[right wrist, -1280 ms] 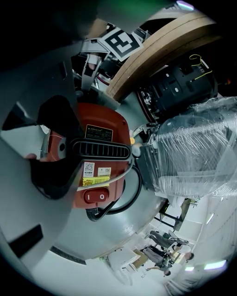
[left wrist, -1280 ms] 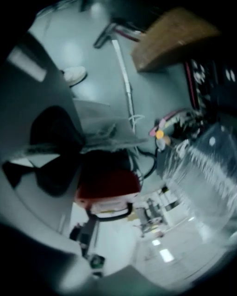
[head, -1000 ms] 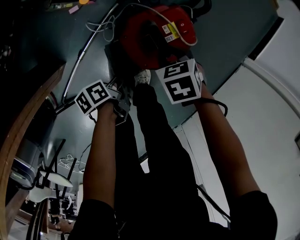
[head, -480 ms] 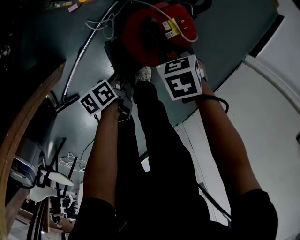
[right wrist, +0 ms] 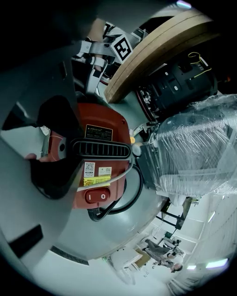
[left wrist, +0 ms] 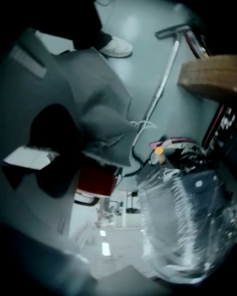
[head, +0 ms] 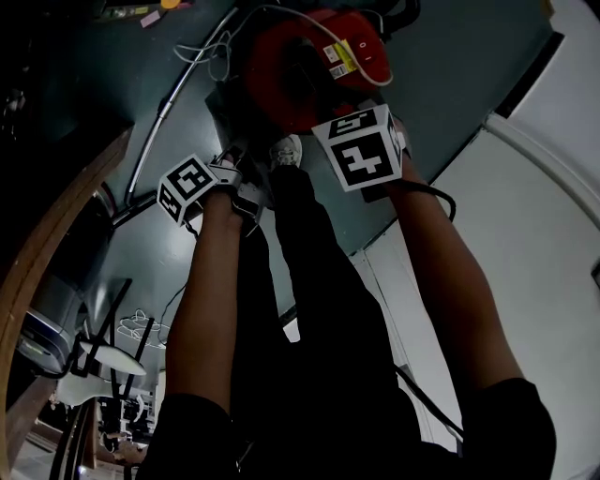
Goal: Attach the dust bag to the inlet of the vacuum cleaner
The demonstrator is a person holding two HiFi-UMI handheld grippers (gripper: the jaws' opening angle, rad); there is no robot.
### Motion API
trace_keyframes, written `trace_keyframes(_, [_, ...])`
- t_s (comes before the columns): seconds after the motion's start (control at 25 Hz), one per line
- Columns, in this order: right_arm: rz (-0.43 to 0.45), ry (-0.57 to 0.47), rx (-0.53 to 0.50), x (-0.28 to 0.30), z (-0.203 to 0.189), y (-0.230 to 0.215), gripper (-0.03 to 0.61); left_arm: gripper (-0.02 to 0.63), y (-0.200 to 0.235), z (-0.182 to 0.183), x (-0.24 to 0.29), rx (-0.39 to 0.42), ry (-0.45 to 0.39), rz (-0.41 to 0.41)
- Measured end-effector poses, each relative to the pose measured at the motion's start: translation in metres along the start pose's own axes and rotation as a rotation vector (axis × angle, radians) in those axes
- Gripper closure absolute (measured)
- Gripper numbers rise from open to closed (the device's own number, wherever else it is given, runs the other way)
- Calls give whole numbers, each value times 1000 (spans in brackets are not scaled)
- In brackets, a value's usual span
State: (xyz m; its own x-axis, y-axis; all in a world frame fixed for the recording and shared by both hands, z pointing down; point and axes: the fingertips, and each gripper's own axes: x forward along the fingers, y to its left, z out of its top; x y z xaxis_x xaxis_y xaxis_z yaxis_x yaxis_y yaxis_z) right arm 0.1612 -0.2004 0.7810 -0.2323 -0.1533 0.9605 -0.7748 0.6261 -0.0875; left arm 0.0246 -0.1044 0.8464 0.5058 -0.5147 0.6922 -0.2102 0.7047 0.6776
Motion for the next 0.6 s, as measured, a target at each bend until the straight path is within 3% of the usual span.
trace_keyframes(0.04, [11,-3,15,0,1,-1,443,545,0,2,0,-48,-29,-26])
trace_keyframes(0.12, [28,-16,52,0,3,-3,445,537,-1,4,0,-16,-74,-36])
trace_keyframes(0.24, [33,-40,111,-3,2,0,442,516,-4,1,-5,166,-80,27])
trace_keyframes(0.32, [0,-74,139,-12,4,0,425,383,-13,4,-13,291,-80,80])
trace_keyframes(0.36, [-21,-97,151,-20,6,-1,426,384,-19,8,-22,373,-89,112])
trace_keyframes(0.4, [-32,-122,172,-29,8,0,447,428,-28,12,-35,464,-103,147])
trace_keyframes(0.44, [-27,-147,205,-39,9,3,514,552,-37,15,-49,557,-118,185])
trace_keyframes(0.48, [-14,-173,248,-51,11,7,573,614,-50,16,-64,647,-130,216])
trace_keyframes(0.6, [6,-248,342,-93,23,18,580,615,-101,6,-102,861,-138,238])
